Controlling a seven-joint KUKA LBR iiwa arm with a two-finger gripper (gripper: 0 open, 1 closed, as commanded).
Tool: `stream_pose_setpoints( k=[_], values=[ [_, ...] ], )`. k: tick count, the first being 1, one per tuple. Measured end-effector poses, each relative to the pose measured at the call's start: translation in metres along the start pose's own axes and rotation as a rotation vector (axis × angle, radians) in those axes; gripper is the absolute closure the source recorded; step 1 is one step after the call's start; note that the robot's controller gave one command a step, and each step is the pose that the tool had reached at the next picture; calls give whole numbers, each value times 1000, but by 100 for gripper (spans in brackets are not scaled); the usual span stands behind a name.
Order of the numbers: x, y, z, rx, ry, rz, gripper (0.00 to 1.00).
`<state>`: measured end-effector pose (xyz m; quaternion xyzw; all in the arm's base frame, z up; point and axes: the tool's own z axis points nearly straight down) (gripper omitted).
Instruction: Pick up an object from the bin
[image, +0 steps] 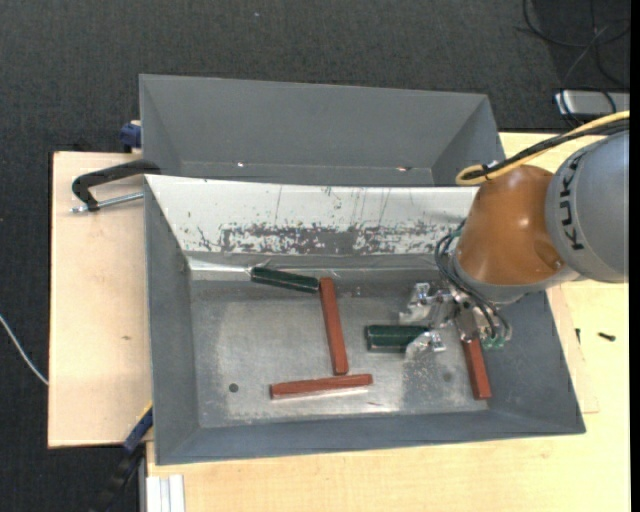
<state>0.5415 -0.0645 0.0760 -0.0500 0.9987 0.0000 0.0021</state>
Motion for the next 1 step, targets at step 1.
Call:
stream_pose_setpoints(
  k=[1],
  values=[
    [11, -26, -183, -1, 0, -238, 100]
  ],
)
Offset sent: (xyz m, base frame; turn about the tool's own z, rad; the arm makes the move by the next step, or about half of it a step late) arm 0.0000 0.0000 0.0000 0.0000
